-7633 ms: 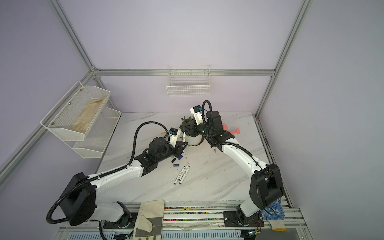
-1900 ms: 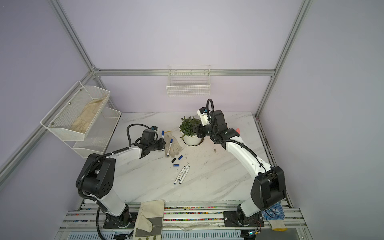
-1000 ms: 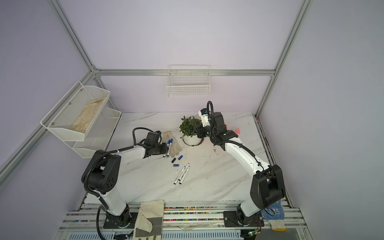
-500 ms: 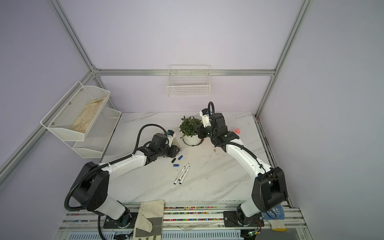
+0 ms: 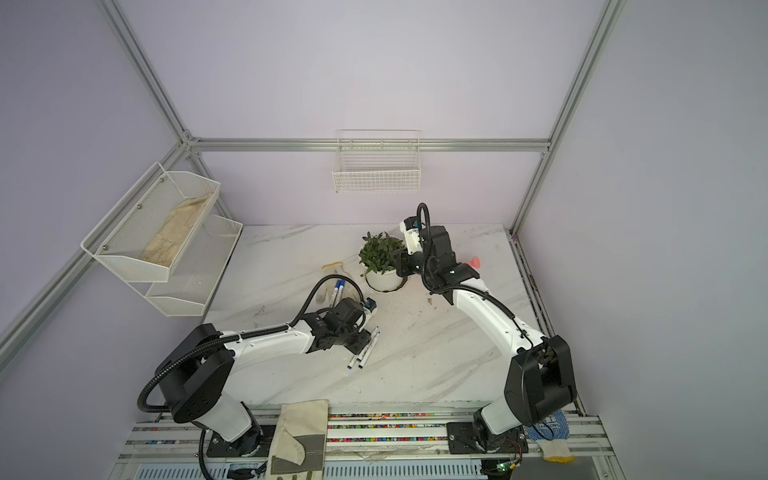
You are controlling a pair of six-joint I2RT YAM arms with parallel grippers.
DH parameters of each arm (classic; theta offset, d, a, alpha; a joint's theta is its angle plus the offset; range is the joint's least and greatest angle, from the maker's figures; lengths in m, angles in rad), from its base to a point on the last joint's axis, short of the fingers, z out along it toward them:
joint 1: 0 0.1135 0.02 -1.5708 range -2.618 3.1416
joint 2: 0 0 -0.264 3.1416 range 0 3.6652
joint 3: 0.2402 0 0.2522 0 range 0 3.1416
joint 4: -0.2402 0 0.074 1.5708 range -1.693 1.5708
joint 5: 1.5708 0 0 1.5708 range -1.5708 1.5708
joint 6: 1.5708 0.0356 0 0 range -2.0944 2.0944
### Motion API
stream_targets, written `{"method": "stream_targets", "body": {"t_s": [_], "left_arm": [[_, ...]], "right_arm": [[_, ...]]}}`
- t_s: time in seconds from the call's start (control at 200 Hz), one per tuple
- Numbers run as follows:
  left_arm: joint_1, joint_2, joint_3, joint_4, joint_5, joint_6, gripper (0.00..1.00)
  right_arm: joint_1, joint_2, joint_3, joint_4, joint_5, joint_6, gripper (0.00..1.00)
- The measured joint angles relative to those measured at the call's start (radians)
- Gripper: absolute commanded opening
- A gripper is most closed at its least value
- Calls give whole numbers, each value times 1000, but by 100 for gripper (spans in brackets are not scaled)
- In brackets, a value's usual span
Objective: Insert the pens into the pen caps
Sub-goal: 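Grasp an uncapped white marker with the left gripper and lift it upright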
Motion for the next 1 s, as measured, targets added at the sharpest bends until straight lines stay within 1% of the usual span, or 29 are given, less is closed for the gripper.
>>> {"method": "stream_targets", "body": {"t_s": [0.18, 0.44, 0.595, 0.715, 1.0], "left_arm": [[0, 4, 0, -28, -12, 4, 43], [0, 68, 1, -55, -24, 5, 43], [0, 72, 3, -58, -26, 5, 41], [0, 74, 5, -65, -27, 11, 36], [1, 118, 72, -128, -35, 55, 11]], "right_arm": [[0, -2, -2, 1, 0, 0, 13], [0, -2, -3, 1, 0, -1, 13], [0, -2, -3, 1, 1, -1, 13], [0, -2, -3, 0, 7, -1, 13], [0, -2, -5, 1, 33, -1, 13]]}}
